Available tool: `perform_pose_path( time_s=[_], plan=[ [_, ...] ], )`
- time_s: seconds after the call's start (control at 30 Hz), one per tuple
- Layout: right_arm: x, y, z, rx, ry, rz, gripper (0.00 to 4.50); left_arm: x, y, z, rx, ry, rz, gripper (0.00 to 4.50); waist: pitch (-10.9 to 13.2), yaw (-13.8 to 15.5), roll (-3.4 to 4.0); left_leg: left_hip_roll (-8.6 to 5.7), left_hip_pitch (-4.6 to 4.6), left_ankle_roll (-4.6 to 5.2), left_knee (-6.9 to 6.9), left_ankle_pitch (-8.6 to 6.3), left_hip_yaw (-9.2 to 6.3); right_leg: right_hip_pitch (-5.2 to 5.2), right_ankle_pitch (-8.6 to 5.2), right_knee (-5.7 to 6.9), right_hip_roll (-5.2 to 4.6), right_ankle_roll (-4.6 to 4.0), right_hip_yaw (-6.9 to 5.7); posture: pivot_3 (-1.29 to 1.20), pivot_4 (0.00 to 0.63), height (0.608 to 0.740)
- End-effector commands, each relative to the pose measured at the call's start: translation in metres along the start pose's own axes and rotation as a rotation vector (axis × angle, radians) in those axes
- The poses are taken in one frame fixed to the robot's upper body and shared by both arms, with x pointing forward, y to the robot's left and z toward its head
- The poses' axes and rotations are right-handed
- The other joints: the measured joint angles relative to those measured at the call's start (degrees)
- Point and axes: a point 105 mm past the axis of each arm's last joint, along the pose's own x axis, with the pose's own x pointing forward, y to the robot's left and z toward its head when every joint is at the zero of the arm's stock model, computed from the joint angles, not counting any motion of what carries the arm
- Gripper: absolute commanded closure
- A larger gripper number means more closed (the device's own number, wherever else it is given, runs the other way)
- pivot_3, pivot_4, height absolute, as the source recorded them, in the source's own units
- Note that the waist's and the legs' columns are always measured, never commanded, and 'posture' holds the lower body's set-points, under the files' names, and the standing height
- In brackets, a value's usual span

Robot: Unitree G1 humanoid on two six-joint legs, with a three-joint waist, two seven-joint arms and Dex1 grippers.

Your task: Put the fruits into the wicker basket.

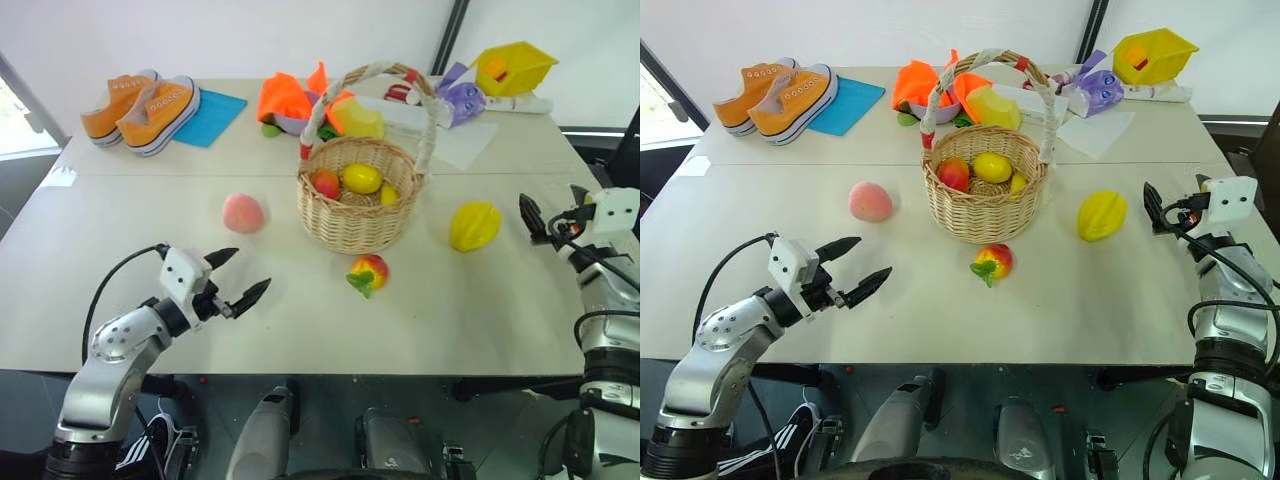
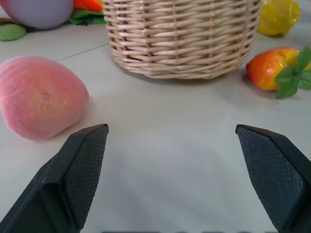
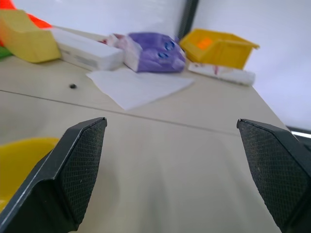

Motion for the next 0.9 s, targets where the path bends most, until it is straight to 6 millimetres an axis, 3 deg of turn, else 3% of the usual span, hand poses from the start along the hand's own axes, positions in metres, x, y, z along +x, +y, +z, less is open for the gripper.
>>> perform_pose_path(
  time_s=[0.03, 0.6, 0.77, 0.9],
  plan=[
    [0.001, -0.008, 0.016, -0.024, -0.064, -0.032, 0.02, 0.003, -0.003, 0.016, 0.030, -0.062, -0.010, 0.00, 0.00, -0.07, 0.00, 0.00, 0.00, 0.00, 0.00, 0.00, 0.00, 0.03, 0.00, 0.00, 0.00, 0.00, 0.00, 0.00, 0.150, 0.740],
    [-0.001, -0.002, 0.015, -0.018, -0.079, -0.023, 0.02, 0.010, -0.008, 0.017, 0.044, -0.070, -0.033, 0.00, 0.00, -0.04, 0.00, 0.00, 0.00, 0.00, -0.01, 0.00, 0.00, 0.08, 0.00, 0.00, 0.01, 0.00, 0.00, 0.00, 0.150, 0.740],
    [-0.004, 0.013, 0.033, -0.006, -0.163, 0.069, 0.02, 0.012, -0.007, 0.019, 0.041, -0.084, -0.022, 0.00, 0.00, -0.06, 0.00, 0.01, 0.00, 0.00, -0.01, 0.00, 0.01, 0.09, 0.00, 0.00, 0.01, 0.00, 0.00, 0.00, 0.150, 0.740],
    [-0.014, 0.043, 0.072, 0.031, -0.319, 0.270, 0.02, 0.015, 0.000, 0.029, 0.055, -0.128, 0.024, 0.00, 0.02, -0.03, 0.02, 0.00, -0.02, 0.01, -0.03, -0.01, 0.00, 0.10, 0.00, -0.02, 0.01, 0.00, 0.00, 0.00, 0.150, 0.740]
  ],
)
